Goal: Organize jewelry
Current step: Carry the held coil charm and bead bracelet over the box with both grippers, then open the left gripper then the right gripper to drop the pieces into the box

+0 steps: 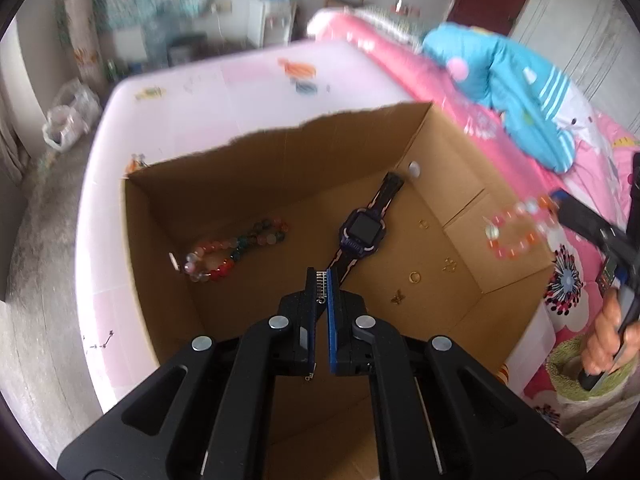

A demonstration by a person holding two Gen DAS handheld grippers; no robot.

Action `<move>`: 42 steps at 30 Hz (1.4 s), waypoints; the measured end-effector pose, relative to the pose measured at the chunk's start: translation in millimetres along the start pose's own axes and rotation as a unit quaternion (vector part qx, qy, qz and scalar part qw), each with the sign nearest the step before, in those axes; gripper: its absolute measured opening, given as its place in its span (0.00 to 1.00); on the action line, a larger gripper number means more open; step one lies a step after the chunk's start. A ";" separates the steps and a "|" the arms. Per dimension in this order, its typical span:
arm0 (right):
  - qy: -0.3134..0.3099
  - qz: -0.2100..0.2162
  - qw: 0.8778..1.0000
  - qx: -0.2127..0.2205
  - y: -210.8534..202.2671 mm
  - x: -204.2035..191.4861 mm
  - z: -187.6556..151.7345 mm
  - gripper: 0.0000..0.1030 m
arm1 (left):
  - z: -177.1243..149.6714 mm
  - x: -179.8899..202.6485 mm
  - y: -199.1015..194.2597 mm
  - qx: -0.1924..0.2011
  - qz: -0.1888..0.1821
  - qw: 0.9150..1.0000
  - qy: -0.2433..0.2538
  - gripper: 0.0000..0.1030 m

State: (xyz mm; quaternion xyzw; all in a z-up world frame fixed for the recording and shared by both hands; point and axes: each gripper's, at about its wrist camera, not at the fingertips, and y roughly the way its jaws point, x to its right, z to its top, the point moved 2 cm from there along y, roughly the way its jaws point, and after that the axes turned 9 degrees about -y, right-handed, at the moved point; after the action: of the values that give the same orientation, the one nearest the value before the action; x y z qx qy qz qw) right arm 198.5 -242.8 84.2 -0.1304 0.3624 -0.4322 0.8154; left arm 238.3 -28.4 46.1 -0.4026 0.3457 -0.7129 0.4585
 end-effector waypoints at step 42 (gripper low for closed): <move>0.026 0.038 0.975 -0.218 108.8 -43.5 -9.6 0.10 | -93.9 -85.4 -95.9 0.186 0.053 0.970 -0.149 0.68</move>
State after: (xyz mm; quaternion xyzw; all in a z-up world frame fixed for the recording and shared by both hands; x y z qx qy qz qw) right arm 242.3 -142.5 41.0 -0.2793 0.4737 -0.3148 0.7737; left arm 140.5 95.5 65.8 -0.3928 0.1555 -0.6715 0.6088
